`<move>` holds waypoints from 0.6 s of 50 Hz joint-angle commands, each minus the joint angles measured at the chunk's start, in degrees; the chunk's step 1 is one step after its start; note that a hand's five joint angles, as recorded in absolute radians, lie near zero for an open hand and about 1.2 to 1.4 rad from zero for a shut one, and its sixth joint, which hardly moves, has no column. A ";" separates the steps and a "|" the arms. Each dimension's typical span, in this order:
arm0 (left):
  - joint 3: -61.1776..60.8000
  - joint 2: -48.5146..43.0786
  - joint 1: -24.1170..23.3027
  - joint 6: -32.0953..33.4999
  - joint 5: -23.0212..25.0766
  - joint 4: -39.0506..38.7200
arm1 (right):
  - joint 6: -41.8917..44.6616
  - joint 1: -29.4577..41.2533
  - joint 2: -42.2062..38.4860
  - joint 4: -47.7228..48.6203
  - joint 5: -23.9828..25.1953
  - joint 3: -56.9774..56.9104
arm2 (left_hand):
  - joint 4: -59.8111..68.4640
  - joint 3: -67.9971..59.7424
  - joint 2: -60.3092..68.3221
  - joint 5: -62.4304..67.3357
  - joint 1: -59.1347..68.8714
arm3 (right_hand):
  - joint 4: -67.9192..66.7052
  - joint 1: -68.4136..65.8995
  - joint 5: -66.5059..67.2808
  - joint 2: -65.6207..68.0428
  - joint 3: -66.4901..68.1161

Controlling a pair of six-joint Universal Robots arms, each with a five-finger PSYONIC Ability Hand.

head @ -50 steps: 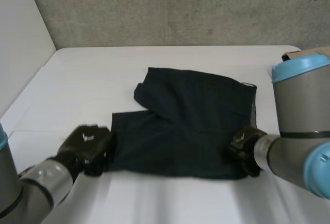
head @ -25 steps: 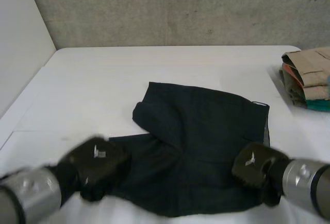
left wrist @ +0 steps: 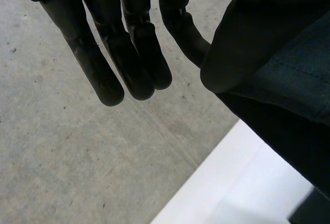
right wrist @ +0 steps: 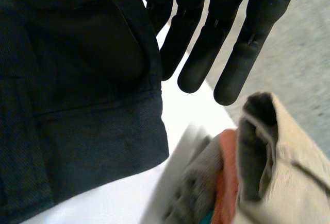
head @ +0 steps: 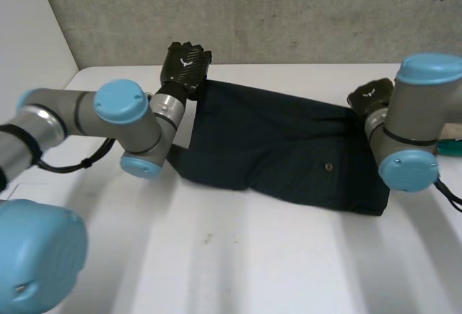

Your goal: Fold the laundry.

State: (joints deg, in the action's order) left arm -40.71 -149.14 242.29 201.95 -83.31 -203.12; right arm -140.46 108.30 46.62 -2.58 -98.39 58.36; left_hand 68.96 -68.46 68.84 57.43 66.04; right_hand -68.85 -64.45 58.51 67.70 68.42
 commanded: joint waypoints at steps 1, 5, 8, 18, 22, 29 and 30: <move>13.55 -10.47 -0.59 -1.47 0.17 -3.59 | 2.29 0.06 -8.03 14.07 1.01 -6.24 | 7.23 -7.74 7.35 8.76 10.15 | 37.65 33.25 -37.32 -36.51 -37.23; 13.03 -10.21 -1.99 -6.12 -0.10 -5.18 | 2.99 0.33 -7.95 19.35 1.62 -5.63 | -53.36 52.86 -53.24 -51.83 -50.44 | 58.85 54.45 -58.51 -57.70 -58.42; 10.23 -7.40 -3.66 -8.50 -0.36 -6.23 | 2.38 0.42 -6.46 19.54 1.10 -4.31 | -58.96 58.46 -58.84 -57.43 -56.04 | 58.85 54.45 -58.51 -57.70 -58.42; -14.44 14.90 -3.93 -9.38 -0.27 -6.85 | -1.57 -0.02 14.98 14.89 0.75 16.07 | -58.96 58.46 -58.84 -57.43 -56.04 | 58.85 54.45 -58.51 -57.70 -58.42; -24.13 22.04 -3.93 -9.56 -0.19 -6.59 | -7.36 -0.20 18.95 6.90 1.01 22.40 | -58.96 58.46 -58.84 -57.43 -56.04 | 58.85 54.45 -58.51 -57.70 -58.42; -36.34 29.07 -4.01 -10.70 -0.01 -6.59 | -22.57 -0.55 19.04 -1.12 4.60 29.79 | -58.96 58.46 -58.84 -57.43 -56.04 | 58.85 54.45 -58.51 -57.70 -58.42; -37.32 29.60 -4.01 -11.05 0.08 -6.59 | -23.37 -0.64 18.95 -1.03 5.57 30.32 | -58.96 58.46 -58.84 -57.43 -56.04 | 58.85 54.45 -58.51 -57.70 -58.42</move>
State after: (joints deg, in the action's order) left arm -67.63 -125.42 238.30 192.24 -83.44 -209.78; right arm -152.40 107.95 65.70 1.67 -96.84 82.91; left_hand 11.76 -12.41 11.98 2.77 10.82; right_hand -12.31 -12.79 2.72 12.23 12.13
